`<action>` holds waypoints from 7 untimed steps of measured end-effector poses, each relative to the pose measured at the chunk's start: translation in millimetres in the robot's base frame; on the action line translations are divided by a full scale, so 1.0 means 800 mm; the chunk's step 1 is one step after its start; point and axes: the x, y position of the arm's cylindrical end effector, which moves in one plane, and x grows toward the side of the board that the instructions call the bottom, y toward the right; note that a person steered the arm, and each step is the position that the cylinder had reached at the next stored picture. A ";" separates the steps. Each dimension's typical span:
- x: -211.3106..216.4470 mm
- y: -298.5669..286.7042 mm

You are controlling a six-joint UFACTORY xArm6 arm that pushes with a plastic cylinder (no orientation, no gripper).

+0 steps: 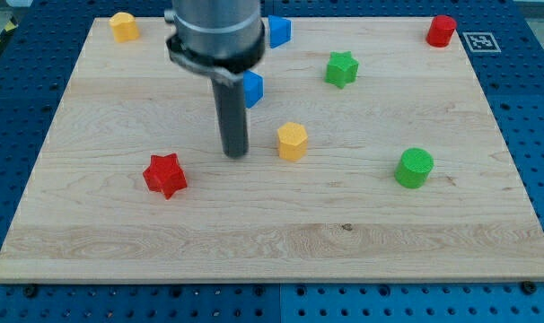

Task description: Slide the red star to center left

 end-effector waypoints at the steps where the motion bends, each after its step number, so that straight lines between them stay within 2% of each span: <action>1: 0.027 0.068; 2: 0.048 0.055; 3: 0.062 -0.001; 6: 0.062 -0.102; 7: 0.057 -0.108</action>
